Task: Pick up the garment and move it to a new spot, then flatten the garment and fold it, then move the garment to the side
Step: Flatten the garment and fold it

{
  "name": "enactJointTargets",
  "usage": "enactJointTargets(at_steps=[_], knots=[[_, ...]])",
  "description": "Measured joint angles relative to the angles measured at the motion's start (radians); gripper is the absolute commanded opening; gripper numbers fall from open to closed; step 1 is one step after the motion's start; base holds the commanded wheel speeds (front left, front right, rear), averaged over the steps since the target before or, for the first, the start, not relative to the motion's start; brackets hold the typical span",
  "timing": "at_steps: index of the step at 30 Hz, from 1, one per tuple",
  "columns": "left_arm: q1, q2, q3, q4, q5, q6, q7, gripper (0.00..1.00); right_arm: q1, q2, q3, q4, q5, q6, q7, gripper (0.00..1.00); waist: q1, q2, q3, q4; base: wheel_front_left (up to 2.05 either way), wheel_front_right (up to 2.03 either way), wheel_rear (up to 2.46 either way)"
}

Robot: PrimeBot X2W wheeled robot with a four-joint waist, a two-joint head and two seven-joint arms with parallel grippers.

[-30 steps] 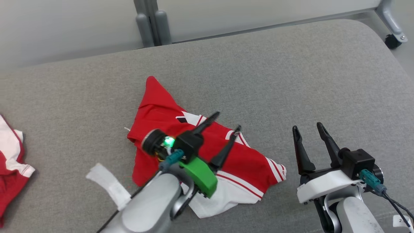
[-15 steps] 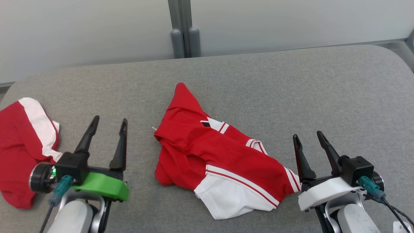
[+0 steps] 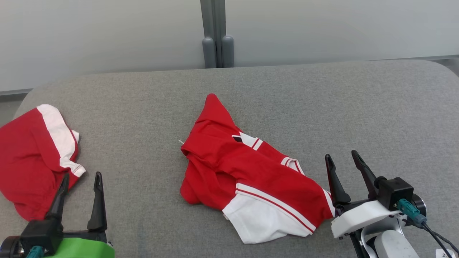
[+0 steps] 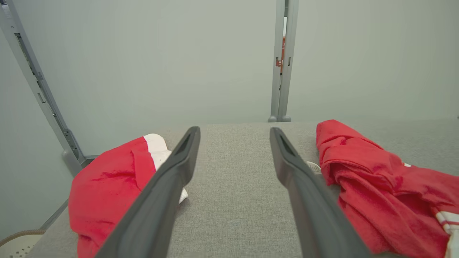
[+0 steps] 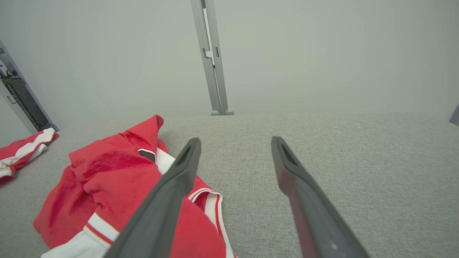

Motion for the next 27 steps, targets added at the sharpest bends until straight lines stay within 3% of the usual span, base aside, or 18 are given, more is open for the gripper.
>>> enactJointTargets(at_steps=[6, 15, 27], knots=[[0.027, -0.061, 0.057, 0.013, 0.034, -0.039, 0.000, 1.00, 0.000, 0.000, -0.001, 0.004, -0.002, 0.000, 0.000, 1.00, 0.0000, 0.0000, 0.008, 0.005, 0.00, 0.00, 0.00], [0.005, -0.106, 0.095, 0.026, 0.083, -0.085, 0.000, 1.00, -0.059, 0.000, 0.037, 0.046, -0.052, 0.000, 0.000, 1.00, 0.0000, 0.0000, 0.014, 0.017, 0.00, 0.00, 0.00], [-0.033, -0.156, 0.094, 0.044, 0.114, -0.116, 0.000, 1.00, -0.296, -0.030, 0.080, 0.285, -0.115, 0.000, 0.071, 1.00, 0.0000, 0.0000, 0.039, 0.072, 0.00, 0.00, 0.00]])
